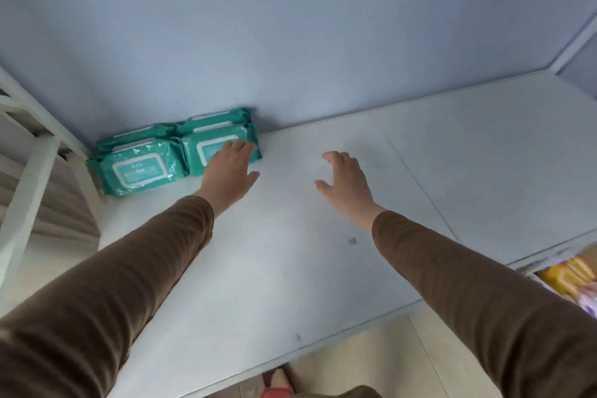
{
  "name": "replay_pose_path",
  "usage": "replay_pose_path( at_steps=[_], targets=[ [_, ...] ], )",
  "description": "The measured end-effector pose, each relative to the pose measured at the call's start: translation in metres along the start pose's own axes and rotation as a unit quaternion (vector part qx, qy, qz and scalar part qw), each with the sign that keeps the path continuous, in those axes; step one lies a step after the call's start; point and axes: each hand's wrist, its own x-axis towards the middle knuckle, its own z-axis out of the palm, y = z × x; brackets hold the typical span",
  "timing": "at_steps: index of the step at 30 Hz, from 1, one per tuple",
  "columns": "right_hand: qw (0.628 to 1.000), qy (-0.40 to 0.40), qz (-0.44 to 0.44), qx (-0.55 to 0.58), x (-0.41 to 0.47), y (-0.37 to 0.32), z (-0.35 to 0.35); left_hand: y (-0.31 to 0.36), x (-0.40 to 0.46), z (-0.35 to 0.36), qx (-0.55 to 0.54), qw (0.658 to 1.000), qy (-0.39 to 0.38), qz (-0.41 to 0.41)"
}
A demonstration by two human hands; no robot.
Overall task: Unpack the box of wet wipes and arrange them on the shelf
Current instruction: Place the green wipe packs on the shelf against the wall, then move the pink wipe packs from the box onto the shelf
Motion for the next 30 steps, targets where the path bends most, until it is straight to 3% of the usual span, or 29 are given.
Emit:
replay_pose_path(
  at_steps=[17, 26, 30],
  targets=[
    [0.987, 0.062, 0.118, -0.089, -0.281, 0.366, -0.236, 0.537, -0.039, 0.097, -0.172, 0.955, -0.057, 0.235],
    [0.967, 0.038, 0.25, -0.018, -0.327, 0.541, -0.281, 0.707, -0.021, 0.184, -0.198, 0.934, -0.131, 0.267],
    [0.948, 0.002, 0.316, 0.023, -0.33, 0.617, -0.292, 0.756, -0.002, 0.242, -0.191, 0.925, -0.207, 0.254]
  ],
)
